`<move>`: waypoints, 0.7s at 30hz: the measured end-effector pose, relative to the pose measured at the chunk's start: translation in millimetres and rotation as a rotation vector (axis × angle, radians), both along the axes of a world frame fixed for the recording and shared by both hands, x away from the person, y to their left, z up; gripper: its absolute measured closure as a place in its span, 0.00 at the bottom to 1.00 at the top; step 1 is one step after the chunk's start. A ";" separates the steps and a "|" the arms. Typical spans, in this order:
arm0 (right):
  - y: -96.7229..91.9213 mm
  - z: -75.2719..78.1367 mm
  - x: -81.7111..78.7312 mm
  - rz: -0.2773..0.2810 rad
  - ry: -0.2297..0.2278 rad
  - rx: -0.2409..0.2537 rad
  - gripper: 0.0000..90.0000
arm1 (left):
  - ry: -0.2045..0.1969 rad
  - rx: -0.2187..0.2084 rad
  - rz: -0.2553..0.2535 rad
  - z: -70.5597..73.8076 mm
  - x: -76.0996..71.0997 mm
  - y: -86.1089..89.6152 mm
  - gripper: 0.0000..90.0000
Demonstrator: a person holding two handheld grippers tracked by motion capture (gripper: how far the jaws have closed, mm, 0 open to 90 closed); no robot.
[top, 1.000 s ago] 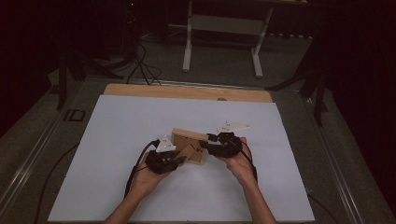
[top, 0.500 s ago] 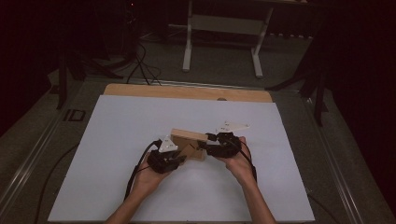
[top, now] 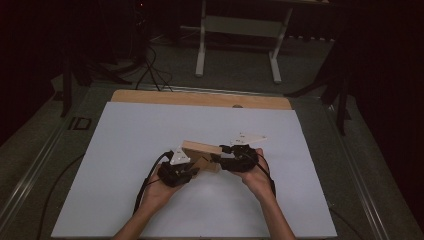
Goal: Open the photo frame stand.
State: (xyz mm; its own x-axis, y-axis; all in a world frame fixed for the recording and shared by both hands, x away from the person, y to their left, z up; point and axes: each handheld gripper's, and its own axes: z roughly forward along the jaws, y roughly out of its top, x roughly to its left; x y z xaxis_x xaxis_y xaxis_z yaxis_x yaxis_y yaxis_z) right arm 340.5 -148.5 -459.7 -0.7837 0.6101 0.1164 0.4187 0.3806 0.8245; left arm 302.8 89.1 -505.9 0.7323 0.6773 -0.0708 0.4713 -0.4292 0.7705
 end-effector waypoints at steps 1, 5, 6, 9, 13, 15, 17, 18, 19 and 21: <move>0.4 -0.5 -1.2 0.003 0.002 0.002 0.55 | 0.000 0.001 -0.001 -0.7 -0.3 0.0 0.84; 0.4 -3.1 -5.1 0.004 -0.002 -0.003 0.55 | -0.002 0.005 -0.004 -1.6 -1.4 -0.2 0.83; 0.1 -3.8 -5.8 0.005 -0.002 -0.004 0.55 | -0.003 0.010 -0.007 -1.8 -1.6 -0.4 0.83; -0.2 -5.7 -6.8 0.004 0.001 -0.010 0.57 | -0.002 0.011 -0.008 -2.4 -2.1 -1.0 0.83; 0.6 -9.5 -10.7 0.010 -0.006 -0.020 0.59 | -0.006 0.020 -0.017 -2.7 -3.4 -2.8 0.83; 1.4 -9.9 -12.8 0.011 -0.018 -0.034 0.59 | -0.005 0.024 -0.020 -2.8 -4.0 -3.1 0.83; 2.1 -9.8 -15.2 0.015 -0.030 -0.045 0.59 | -0.006 0.024 -0.023 -2.5 -4.7 -3.0 0.83; 2.5 -9.5 -16.5 0.017 -0.034 -0.050 0.59 | -0.010 0.023 -0.022 -2.5 -5.1 -3.2 0.83; 2.7 -9.3 -17.5 0.022 -0.040 -0.057 0.59 | -0.012 0.021 -0.023 -2.3 -5.5 -3.6 0.83; 3.5 -9.1 -20.1 0.024 -0.048 -0.067 0.59 | -0.013 0.024 -0.024 -2.1 -6.2 -4.5 0.83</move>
